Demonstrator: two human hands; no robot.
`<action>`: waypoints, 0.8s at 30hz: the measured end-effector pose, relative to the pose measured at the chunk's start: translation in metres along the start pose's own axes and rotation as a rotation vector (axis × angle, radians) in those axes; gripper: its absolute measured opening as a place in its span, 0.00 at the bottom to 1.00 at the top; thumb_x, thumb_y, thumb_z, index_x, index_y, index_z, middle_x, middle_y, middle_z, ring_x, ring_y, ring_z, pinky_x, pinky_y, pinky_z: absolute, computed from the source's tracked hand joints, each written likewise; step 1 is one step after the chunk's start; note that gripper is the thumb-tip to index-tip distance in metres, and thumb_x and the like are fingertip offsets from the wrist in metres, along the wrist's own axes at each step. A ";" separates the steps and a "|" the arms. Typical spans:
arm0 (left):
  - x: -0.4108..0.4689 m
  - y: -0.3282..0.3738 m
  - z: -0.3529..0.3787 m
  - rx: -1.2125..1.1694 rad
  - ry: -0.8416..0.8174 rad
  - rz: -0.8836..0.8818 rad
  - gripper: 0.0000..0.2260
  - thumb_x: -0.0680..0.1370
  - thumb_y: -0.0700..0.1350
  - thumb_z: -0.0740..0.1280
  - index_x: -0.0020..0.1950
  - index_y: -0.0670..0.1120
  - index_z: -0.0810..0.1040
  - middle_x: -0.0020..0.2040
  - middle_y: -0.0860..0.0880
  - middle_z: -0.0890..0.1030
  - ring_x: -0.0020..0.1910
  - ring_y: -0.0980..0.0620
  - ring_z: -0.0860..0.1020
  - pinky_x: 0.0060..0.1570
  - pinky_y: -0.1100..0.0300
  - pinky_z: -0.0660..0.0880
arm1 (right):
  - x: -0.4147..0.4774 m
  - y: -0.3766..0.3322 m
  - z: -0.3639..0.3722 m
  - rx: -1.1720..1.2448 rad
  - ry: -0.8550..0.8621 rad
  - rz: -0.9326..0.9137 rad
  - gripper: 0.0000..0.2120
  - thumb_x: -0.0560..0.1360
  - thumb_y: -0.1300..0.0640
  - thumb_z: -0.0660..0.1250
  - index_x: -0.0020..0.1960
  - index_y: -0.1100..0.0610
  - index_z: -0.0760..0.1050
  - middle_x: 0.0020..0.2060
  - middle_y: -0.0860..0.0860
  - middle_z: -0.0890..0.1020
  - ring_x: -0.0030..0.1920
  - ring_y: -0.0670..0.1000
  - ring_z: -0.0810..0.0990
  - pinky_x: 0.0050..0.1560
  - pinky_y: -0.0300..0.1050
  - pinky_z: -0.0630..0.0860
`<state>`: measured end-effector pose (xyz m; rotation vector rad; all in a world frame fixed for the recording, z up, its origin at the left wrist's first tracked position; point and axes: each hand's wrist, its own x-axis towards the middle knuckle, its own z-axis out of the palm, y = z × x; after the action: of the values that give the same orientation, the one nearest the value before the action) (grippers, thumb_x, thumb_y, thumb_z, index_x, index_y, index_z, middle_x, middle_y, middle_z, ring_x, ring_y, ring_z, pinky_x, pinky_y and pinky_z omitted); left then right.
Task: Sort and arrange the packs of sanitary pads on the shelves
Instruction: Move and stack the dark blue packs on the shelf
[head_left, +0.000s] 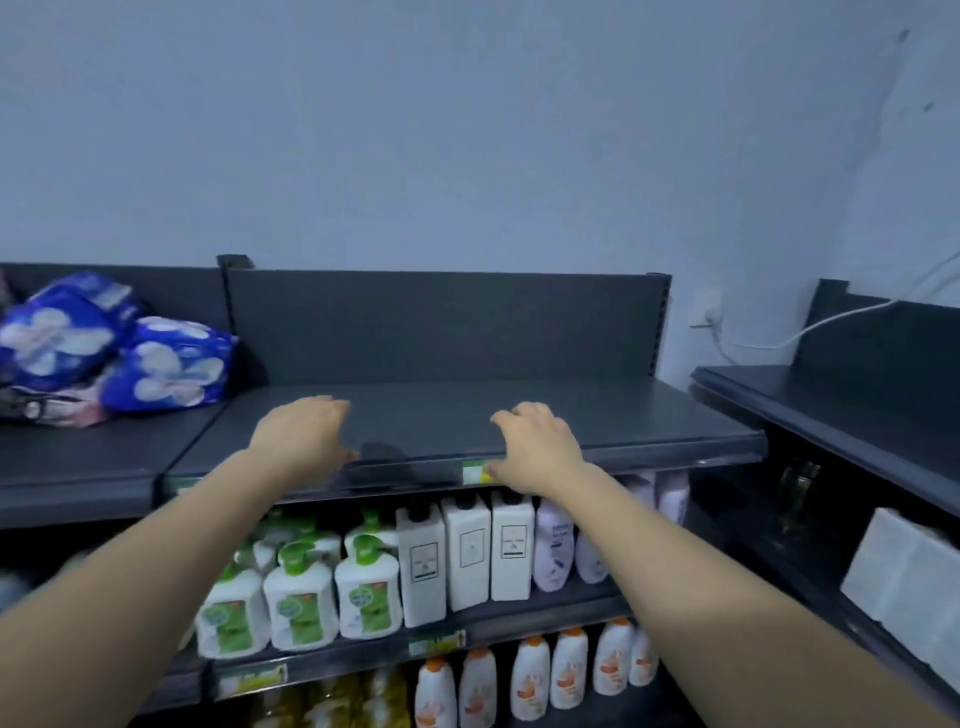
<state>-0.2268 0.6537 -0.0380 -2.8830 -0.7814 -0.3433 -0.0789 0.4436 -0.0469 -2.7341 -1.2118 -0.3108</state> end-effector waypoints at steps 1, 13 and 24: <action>-0.001 -0.016 -0.001 0.007 0.004 -0.014 0.25 0.75 0.56 0.67 0.68 0.46 0.70 0.66 0.47 0.74 0.66 0.47 0.73 0.62 0.51 0.72 | 0.008 -0.016 0.002 0.007 0.002 -0.013 0.28 0.75 0.44 0.67 0.70 0.54 0.67 0.66 0.55 0.70 0.69 0.57 0.64 0.65 0.51 0.66; -0.022 -0.178 0.007 0.046 0.004 -0.229 0.22 0.74 0.54 0.68 0.65 0.46 0.71 0.63 0.46 0.76 0.62 0.45 0.75 0.56 0.51 0.74 | 0.095 -0.176 0.026 0.064 -0.010 -0.229 0.27 0.75 0.43 0.67 0.70 0.54 0.67 0.67 0.55 0.70 0.69 0.57 0.65 0.66 0.52 0.67; 0.014 -0.276 0.024 0.069 0.021 -0.416 0.25 0.74 0.55 0.69 0.68 0.46 0.71 0.65 0.47 0.75 0.64 0.45 0.74 0.59 0.51 0.73 | 0.196 -0.273 0.055 0.133 0.000 -0.413 0.27 0.74 0.43 0.68 0.69 0.54 0.69 0.65 0.54 0.72 0.67 0.56 0.68 0.63 0.52 0.69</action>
<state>-0.3522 0.9016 -0.0380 -2.6312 -1.3607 -0.3785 -0.1466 0.7773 -0.0420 -2.3558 -1.7251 -0.2597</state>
